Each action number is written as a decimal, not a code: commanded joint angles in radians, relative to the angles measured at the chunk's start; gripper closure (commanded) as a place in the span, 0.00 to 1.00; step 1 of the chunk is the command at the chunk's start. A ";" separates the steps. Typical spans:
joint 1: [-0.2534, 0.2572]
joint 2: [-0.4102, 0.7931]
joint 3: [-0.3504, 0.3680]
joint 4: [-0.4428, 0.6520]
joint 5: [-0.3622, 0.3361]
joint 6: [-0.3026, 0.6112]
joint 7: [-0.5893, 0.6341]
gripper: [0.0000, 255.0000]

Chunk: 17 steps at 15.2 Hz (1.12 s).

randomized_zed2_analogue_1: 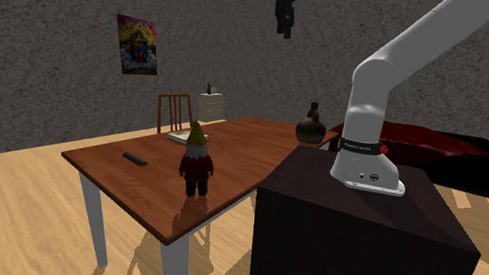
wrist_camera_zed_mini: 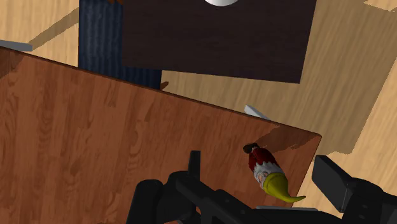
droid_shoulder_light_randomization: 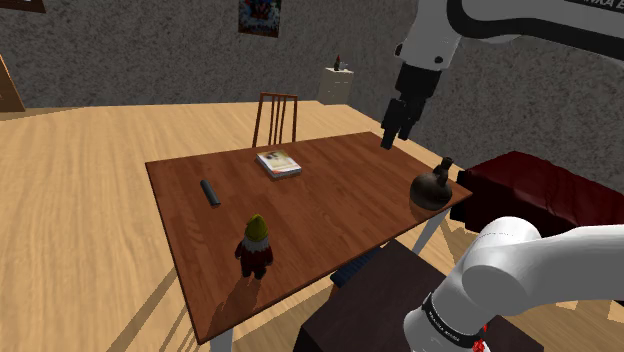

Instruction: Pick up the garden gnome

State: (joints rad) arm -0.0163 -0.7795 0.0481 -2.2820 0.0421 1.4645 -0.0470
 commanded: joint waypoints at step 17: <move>0.013 0.378 0.272 -0.075 0.022 0.465 0.306 0.00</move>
State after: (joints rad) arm -0.0013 -0.4258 0.3080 -2.3491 0.0701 1.8966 0.2415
